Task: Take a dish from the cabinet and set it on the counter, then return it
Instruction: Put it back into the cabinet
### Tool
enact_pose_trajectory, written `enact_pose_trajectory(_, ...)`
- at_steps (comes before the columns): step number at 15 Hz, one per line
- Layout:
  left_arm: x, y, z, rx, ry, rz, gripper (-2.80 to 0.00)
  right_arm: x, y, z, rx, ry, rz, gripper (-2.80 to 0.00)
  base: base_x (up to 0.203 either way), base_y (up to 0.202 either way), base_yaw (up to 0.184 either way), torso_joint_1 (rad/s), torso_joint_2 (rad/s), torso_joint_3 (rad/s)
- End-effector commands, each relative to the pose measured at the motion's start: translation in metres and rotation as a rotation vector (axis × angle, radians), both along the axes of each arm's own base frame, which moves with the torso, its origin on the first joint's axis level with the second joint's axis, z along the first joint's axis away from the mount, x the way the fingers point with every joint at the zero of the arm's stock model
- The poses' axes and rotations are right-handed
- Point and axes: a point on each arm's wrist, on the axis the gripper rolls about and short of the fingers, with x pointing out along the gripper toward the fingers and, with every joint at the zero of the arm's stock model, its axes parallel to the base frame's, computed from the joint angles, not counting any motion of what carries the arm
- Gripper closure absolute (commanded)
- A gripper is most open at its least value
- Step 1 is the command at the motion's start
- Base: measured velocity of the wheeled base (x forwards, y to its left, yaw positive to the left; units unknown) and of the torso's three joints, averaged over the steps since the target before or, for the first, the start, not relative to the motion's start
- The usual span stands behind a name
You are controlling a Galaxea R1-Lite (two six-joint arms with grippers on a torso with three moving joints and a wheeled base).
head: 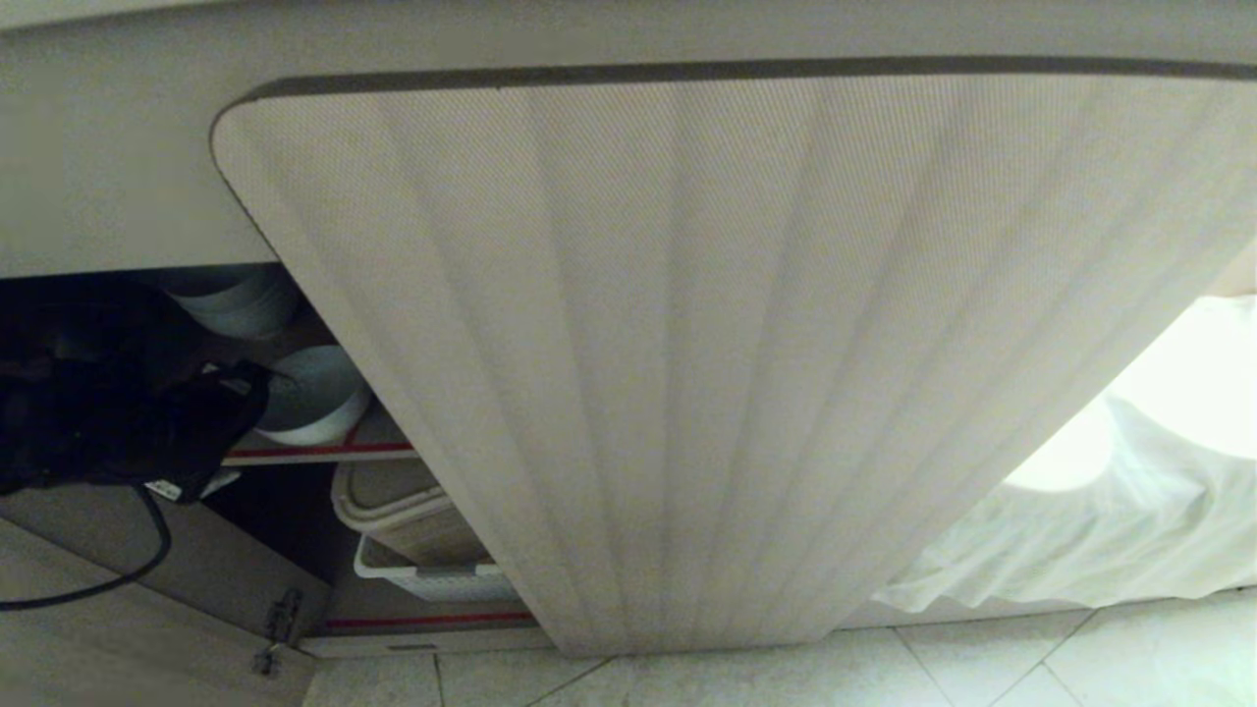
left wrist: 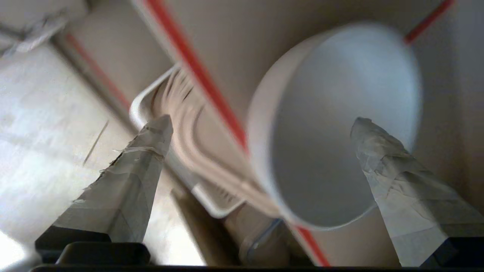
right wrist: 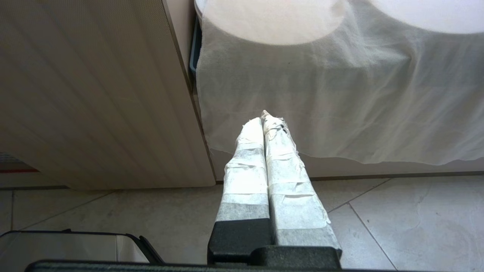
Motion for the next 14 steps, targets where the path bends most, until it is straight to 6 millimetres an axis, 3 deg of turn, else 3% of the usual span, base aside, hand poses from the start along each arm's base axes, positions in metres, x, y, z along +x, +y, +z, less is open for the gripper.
enact_pose_trajectory(1, -0.001, 0.000, 0.001, 0.007, -0.019, 0.005, -2.80, 0.000, 0.000, 0.000, -0.002, 0.000, 0.001, 0.00, 0.000, 0.000, 0.000, 0.000, 0.00, 0.000)
enact_pose_trajectory(7, -0.001, 0.000, 0.000, 0.074, -0.049, -0.014, -2.80, 0.000, 0.000, 0.000, -0.001, 0.000, 0.000, 0.00, 0.000, 0.000, 0.000, 0.000, 0.00, 0.000)
enact_pose_trajectory(14, -0.020, -0.004, -0.011, 0.229, -0.118, -0.096, -2.80, 0.000, 0.000, 0.000, -0.001, 0.000, 0.001, 0.00, 0.000, 0.000, 0.000, 0.000, 0.00, 0.000)
